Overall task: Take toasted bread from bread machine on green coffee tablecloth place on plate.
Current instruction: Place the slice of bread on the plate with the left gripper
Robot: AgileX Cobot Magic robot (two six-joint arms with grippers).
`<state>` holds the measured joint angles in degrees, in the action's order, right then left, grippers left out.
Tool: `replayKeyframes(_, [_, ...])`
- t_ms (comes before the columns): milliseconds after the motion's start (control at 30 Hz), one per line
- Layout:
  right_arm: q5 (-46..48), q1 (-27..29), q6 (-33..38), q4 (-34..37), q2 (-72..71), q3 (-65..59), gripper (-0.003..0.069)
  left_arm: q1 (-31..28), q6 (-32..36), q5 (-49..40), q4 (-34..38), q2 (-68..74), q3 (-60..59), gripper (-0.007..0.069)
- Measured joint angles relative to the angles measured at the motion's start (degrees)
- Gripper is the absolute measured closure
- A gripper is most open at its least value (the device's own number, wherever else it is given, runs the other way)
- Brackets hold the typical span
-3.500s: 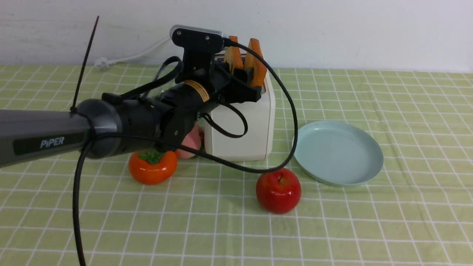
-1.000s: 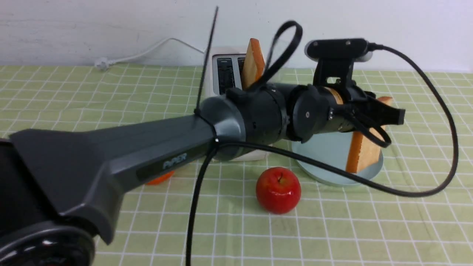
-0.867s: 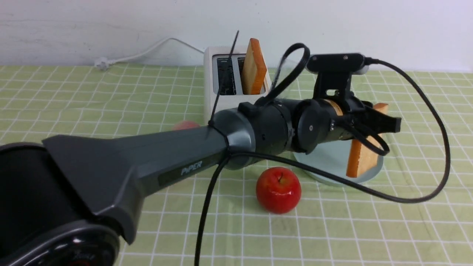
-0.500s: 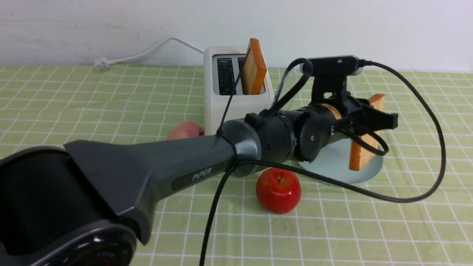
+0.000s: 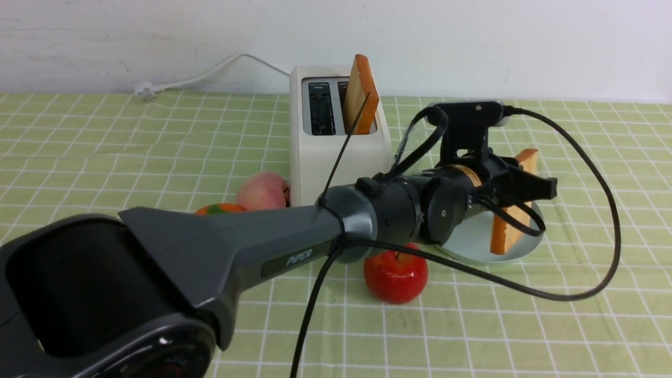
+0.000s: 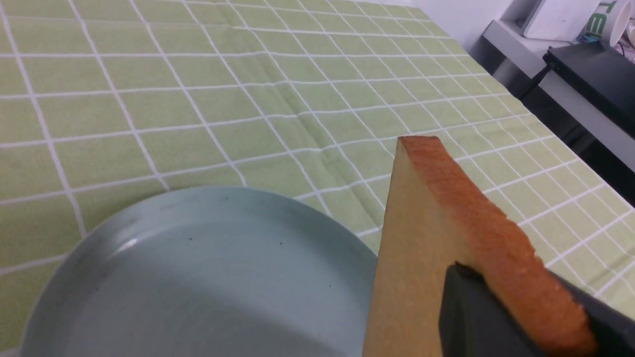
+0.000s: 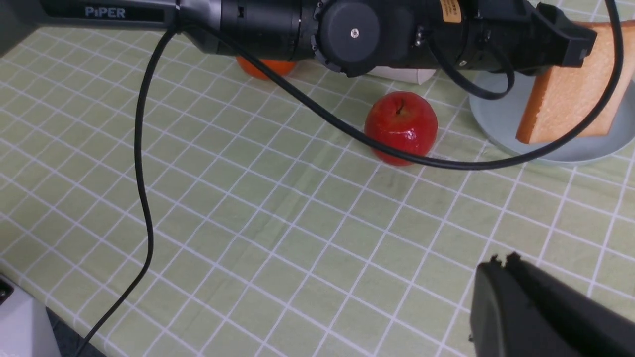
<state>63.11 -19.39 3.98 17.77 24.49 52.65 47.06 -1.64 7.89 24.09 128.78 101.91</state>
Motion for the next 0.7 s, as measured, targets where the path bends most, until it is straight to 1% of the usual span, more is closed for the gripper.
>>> replayKeyframes(133, [0.0,0.0,0.0,0.05,0.0,0.0,0.0659,0.0,1.11,0.33,-0.17,0.39,0.0,0.0529])
replayKeyframes(233, [0.02,0.0,0.0,0.05,0.0,0.0,0.0659,0.0,1.64,-0.53,-0.22,0.68,0.07,0.0497])
replayKeyframes(400, [0.07,0.0,0.0,0.11,0.0,0.0,0.0659,0.0,1.64,-1.91,-0.22,0.91,0.07,0.0379])
replayKeyframes(467, [0.12,0.0,0.0,0.23,0.0,0.0,0.0659,-0.05,2.76,-2.15,-0.27,1.02,0.07,0.0339])
replayKeyframes(567, [0.17,0.0,0.0,0.24,0.0,0.0,0.0659,-0.05,6.56,-2.17,-0.35,1.29,0.07,0.0284])
replayKeyframes(700, [0.22,0.0,0.0,0.24,0.0,0.0,0.0657,-0.05,12.69,-0.32,-0.34,1.29,0.07,0.0245])
